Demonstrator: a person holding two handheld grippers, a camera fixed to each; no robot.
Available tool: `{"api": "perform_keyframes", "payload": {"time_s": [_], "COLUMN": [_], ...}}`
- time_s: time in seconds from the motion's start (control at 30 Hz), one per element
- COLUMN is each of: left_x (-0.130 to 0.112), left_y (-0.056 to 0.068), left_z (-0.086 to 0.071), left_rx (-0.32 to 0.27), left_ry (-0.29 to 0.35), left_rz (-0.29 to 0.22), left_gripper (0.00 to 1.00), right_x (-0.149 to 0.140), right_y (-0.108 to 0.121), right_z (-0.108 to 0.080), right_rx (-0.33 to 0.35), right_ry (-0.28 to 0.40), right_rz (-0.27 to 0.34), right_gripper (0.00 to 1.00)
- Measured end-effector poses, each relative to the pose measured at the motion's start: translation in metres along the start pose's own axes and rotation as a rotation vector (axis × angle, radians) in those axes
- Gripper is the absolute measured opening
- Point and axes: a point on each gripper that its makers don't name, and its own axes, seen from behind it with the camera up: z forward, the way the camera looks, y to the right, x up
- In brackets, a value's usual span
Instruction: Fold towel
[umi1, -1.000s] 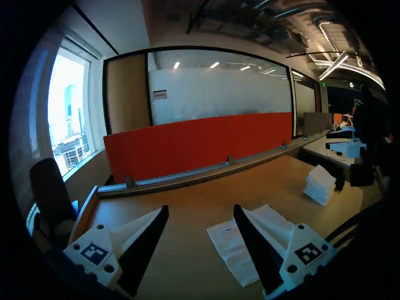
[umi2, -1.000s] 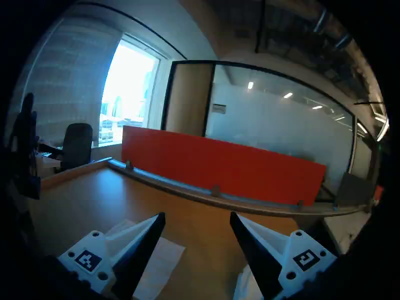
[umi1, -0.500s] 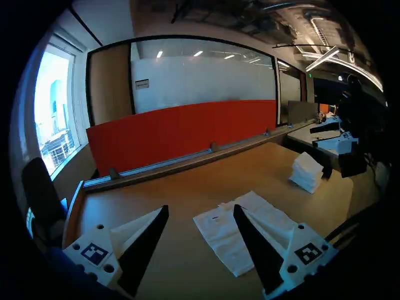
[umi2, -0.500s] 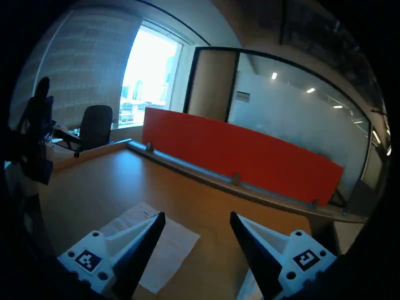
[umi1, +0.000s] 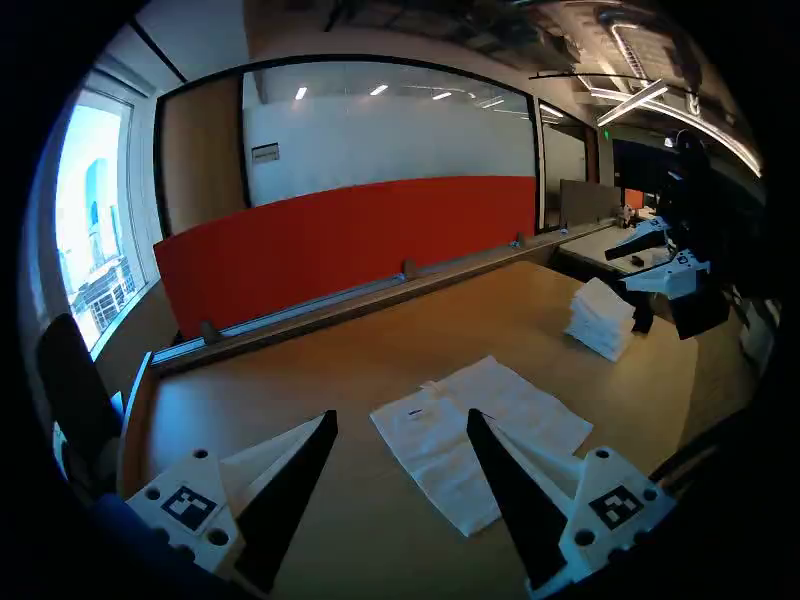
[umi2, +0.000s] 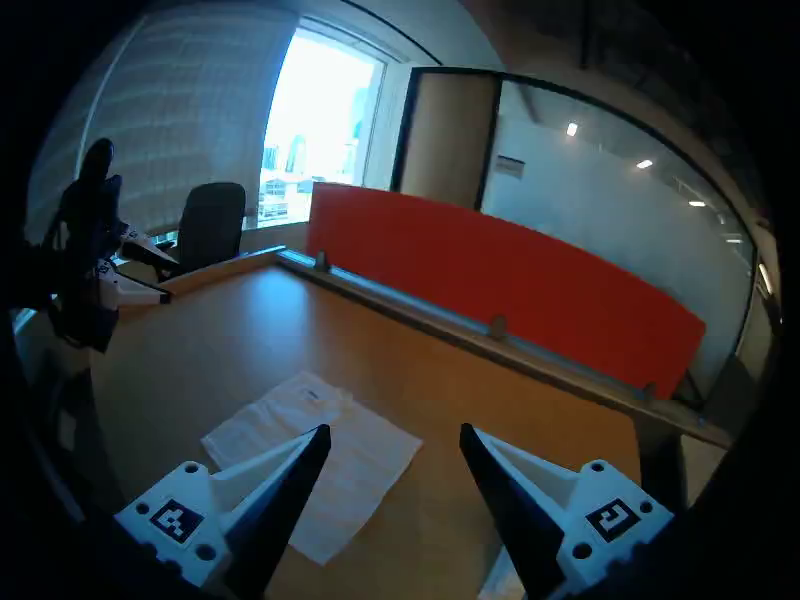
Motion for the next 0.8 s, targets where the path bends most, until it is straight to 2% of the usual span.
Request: {"api": "perform_keyframes", "payload": {"time_s": [0.37,0.8], "left_x": [-0.037,-0.083], "left_y": [0.013,0.039], "left_z": [0.012,0.025], "left_rx": [-0.018,-0.074], "left_ry": [-0.055,-0.131], "left_rz": [0.012,0.036], "left_gripper": [0.96,0.96], "right_x": [-0.034,-0.077], "right_y": [-0.017,-0.035], "right_z": [0.01,0.025], "right_rx": [0.043,0.081], "right_ry": [-0.067,-0.13], "right_rz": [-0.003,-0.007], "right_gripper": [1.0,1.0]}}
